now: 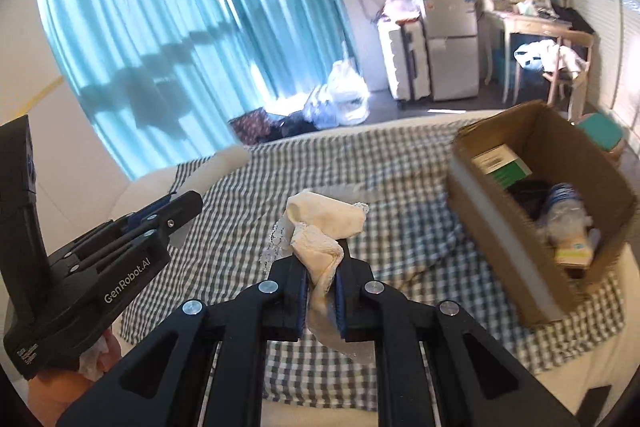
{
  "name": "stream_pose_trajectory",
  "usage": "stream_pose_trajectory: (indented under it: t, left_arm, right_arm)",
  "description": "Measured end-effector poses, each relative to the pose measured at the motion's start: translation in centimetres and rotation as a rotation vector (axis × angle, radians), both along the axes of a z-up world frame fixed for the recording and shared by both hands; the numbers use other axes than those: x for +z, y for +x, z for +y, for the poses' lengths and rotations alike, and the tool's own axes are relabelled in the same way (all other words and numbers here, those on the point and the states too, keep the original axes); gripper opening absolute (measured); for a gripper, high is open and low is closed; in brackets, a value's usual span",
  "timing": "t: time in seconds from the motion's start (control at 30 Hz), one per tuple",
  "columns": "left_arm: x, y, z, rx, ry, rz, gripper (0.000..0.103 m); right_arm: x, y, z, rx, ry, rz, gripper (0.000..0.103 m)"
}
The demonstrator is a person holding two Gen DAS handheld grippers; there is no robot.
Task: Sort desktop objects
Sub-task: 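Carry the lace cloth and white tube into the cardboard box and release both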
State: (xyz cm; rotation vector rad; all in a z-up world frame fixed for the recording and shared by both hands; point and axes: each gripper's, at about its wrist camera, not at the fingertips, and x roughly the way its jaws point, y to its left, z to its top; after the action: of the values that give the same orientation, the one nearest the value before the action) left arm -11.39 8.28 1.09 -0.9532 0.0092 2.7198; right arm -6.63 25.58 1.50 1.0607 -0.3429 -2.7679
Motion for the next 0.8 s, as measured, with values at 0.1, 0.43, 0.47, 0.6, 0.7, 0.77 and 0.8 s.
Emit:
stream_pose_trajectory:
  t: [0.1,0.43,0.47,0.6,0.7,0.77,0.8]
  left_arm:
    - [1.0,0.4,2.4,-0.038,0.003,-0.001,0.018]
    - [2.3,-0.4,13.0,-0.203,0.005,-0.002,0.018]
    - [2.3,-0.6,14.2,-0.223,0.001,-0.001,0.018]
    - [1.7,-2.0,18.9,-0.303,0.042,-0.036,0.018]
    - [0.3,-3.3,22.4,-0.339,0.025,-0.062,0.018]
    - [-0.7,-4.3,24.5,-0.355,0.016,-0.084,0.018]
    - [-1.3,-4.6,25.6,-0.367,0.002,-0.089,0.018]
  right_arm:
    - [1.3,0.9,2.2,-0.035,0.009,0.011,0.011]
    - [2.0,0.3,12.1,-0.172,0.033,-0.006,0.012]
    - [1.8,0.0,13.5,-0.189,0.022,-0.012,0.012]
    - [0.4,-1.2,17.6,-0.236,0.017,-0.042,0.012]
    - [-0.9,-2.2,20.4,-0.286,0.028,-0.075,0.012]
    - [-1.8,-2.8,22.2,-0.307,0.019,-0.091,0.012]
    - [-2.2,-3.2,22.9,-0.318,0.013,-0.100,0.013]
